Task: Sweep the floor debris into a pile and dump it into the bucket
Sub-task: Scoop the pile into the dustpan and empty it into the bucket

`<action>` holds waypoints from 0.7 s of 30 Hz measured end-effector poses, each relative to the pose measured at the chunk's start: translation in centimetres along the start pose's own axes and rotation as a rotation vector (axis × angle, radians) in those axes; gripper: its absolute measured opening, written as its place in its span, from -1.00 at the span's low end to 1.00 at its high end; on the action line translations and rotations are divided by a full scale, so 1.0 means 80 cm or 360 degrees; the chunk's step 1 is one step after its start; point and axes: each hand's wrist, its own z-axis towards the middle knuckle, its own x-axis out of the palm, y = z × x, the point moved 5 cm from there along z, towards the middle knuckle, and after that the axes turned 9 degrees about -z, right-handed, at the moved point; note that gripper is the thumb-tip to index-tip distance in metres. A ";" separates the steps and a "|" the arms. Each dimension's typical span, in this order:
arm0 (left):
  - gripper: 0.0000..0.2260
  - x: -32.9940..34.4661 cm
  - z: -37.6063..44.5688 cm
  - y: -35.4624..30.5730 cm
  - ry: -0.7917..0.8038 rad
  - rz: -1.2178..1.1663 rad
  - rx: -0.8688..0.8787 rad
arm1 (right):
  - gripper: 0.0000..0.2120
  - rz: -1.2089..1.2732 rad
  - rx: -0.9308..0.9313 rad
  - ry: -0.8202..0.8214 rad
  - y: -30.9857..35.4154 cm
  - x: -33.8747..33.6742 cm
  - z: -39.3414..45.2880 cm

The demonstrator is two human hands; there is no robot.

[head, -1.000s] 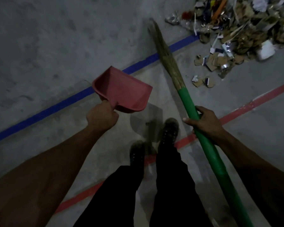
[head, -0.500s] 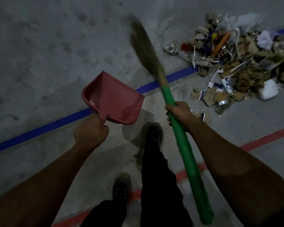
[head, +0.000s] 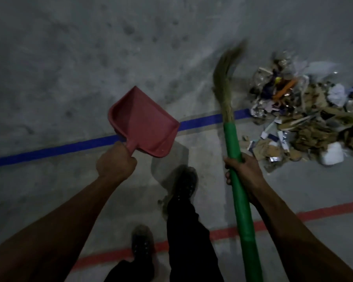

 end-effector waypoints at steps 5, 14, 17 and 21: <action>-0.78 -0.006 -0.035 0.080 0.0029 -0.0114 -0.0186 | -0.83 -0.0504 -0.0164 0.0253 -0.014 0.081 -0.037; -0.66 0.011 -0.118 0.280 0.0041 -0.0142 -0.0443 | -0.79 -0.1356 -0.0563 0.0529 -0.080 0.271 -0.107; -0.72 0.025 -0.142 0.339 0.0095 -0.0175 -0.0482 | -0.79 -0.1521 -0.0501 0.0688 -0.112 0.336 -0.125; -0.71 0.040 -0.160 0.391 0.0172 -0.0221 -0.0537 | -0.70 -0.1590 -0.0345 0.0652 -0.149 0.370 -0.117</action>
